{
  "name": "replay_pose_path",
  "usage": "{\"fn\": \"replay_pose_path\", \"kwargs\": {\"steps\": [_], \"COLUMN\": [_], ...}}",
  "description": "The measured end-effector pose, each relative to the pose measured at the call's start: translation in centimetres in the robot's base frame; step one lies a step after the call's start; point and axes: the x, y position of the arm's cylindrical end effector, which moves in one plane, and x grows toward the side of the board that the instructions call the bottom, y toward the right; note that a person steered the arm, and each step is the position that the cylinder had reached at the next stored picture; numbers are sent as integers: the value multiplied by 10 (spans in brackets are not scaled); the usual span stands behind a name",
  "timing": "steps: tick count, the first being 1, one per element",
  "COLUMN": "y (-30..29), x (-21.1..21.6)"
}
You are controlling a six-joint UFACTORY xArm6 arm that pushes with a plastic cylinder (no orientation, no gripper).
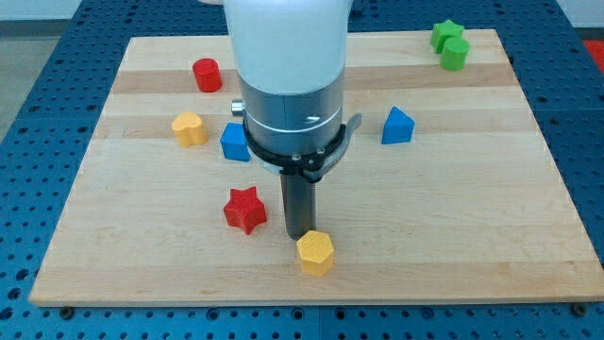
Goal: Move the yellow heart to the left top of the yellow hexagon
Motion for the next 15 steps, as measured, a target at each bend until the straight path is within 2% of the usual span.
{"fn": "replay_pose_path", "kwargs": {"steps": [2,4,5,6,8,10,11,15], "y": [-11,-20,-42,-100,-164,-183,-184,-63], "x": [-6,-133,-193,-208,-172,-166,-142,-87]}}
